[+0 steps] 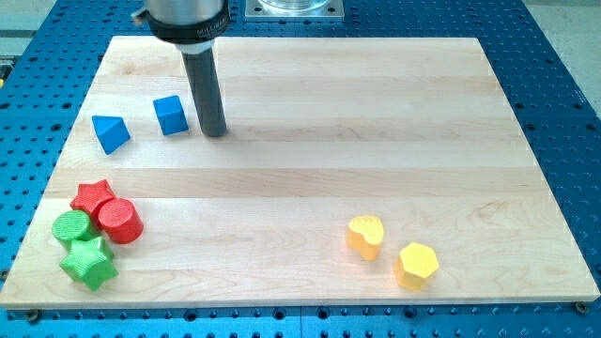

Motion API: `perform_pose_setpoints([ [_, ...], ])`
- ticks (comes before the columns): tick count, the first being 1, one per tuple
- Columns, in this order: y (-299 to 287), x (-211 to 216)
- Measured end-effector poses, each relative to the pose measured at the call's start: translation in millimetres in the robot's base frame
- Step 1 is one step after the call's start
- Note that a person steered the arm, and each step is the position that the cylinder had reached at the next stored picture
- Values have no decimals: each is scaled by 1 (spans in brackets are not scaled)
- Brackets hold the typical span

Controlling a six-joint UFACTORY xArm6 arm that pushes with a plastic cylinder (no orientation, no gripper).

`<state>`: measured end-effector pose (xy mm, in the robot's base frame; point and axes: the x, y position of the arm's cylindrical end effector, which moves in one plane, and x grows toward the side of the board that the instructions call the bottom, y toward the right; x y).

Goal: Place the hexagon to the right of the cube

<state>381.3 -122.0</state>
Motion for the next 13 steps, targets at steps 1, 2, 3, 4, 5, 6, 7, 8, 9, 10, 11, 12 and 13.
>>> perform_pose_setpoints([
  [1, -59, -4],
  [2, -71, -5],
  [3, 6, 14],
  [4, 146, 49],
  [5, 280, 84],
  [6, 348, 156],
  [7, 327, 203],
  [8, 268, 218],
  [9, 254, 236],
  [10, 224, 236],
  [11, 180, 219],
  [12, 155, 177],
  [13, 64, 170],
])
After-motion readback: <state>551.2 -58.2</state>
